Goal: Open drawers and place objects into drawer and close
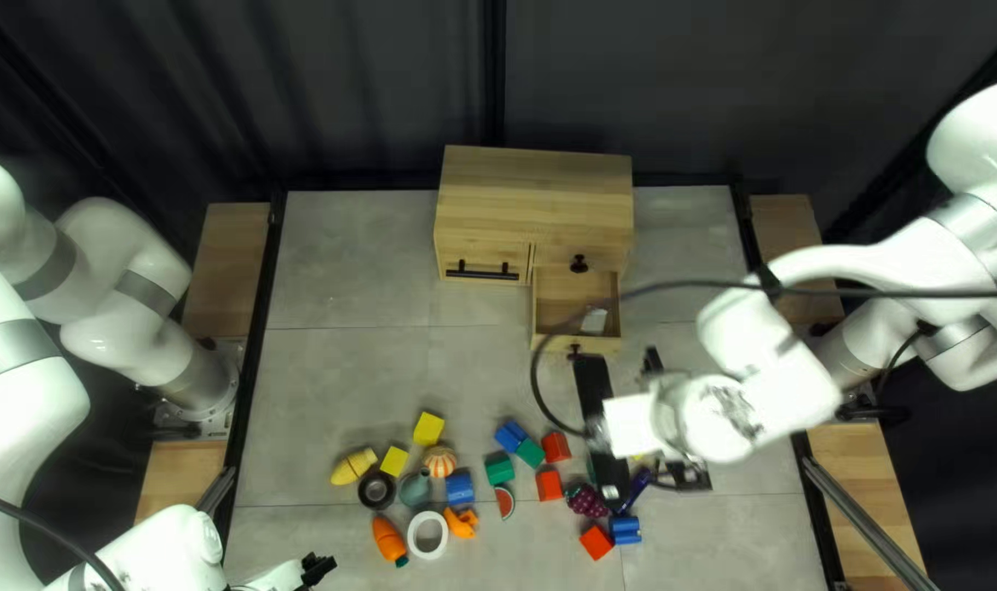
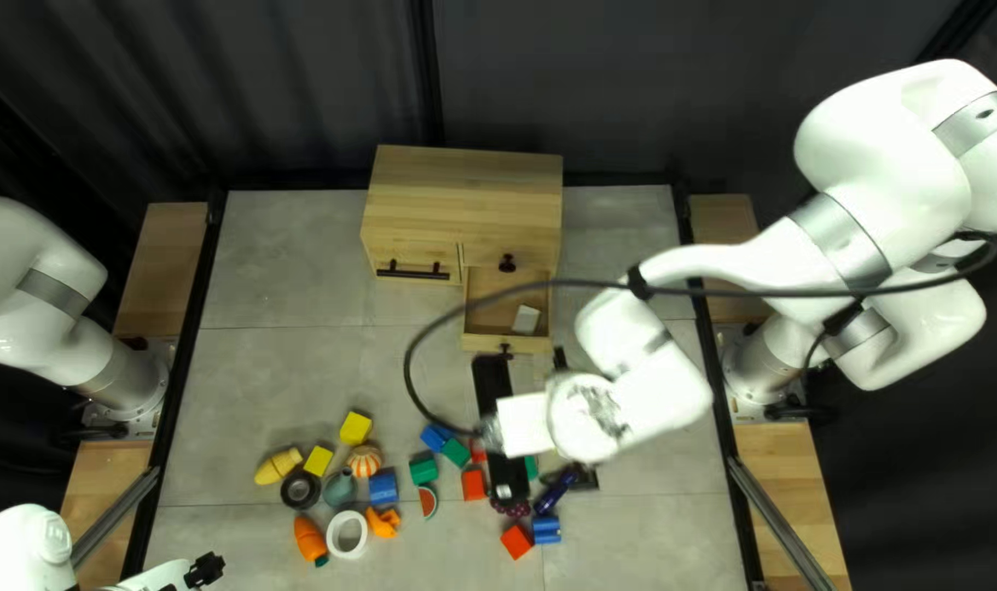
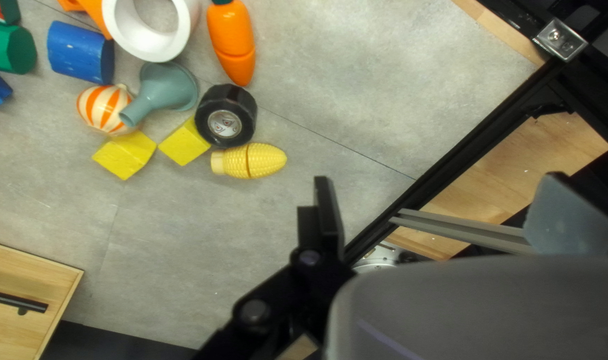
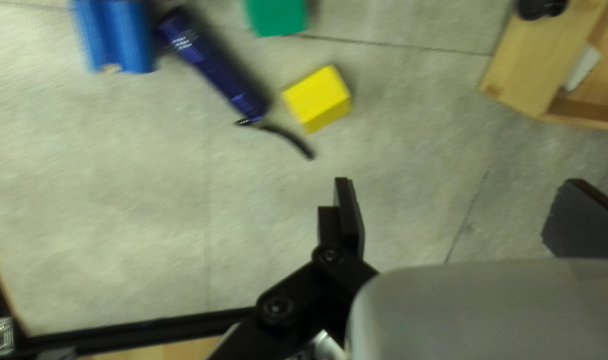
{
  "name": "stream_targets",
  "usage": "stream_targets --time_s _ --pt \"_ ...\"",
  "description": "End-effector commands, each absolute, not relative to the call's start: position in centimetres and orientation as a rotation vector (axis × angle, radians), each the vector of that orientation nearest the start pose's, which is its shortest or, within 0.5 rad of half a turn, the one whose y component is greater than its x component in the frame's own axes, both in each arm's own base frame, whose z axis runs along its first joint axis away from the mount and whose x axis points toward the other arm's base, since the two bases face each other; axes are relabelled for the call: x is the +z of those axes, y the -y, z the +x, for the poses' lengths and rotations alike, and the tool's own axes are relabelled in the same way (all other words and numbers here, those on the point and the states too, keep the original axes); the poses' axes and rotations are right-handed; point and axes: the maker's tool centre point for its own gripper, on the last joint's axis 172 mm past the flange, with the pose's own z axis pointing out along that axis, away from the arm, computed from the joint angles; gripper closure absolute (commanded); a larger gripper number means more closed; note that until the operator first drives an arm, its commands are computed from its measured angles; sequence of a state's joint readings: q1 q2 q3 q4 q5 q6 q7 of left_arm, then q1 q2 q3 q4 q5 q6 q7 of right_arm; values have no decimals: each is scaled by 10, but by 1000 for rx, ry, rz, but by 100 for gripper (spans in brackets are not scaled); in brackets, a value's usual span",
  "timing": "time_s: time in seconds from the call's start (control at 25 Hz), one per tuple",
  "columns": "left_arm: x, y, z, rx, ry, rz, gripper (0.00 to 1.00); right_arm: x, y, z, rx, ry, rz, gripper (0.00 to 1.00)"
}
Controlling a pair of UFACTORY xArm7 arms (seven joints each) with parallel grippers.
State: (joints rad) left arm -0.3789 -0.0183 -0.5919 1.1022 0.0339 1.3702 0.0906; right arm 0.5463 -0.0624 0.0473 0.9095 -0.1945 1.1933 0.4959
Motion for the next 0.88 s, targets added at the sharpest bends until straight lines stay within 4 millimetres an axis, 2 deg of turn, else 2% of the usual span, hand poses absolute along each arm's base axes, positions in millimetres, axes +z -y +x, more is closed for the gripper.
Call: stream_targets --time_s 0.04,0.36,0.44,0.72,0.88 --pt "201 322 231 316 -1520 -2562 0 148 -205 320 168 333 -3372 0" --pt "201 322 231 316 -1520 -2562 0 146 -237 285 125 390 -3346 0" --pt "201 322 231 316 -1520 -2562 0 139 -248 273 117 446 -3325 0" --pt "201 322 231 316 -1520 -2562 0 117 -269 236 92 596 -3259 0" --pt "201 322 231 316 -1520 -2562 0 102 -275 219 112 695 -3219 0"
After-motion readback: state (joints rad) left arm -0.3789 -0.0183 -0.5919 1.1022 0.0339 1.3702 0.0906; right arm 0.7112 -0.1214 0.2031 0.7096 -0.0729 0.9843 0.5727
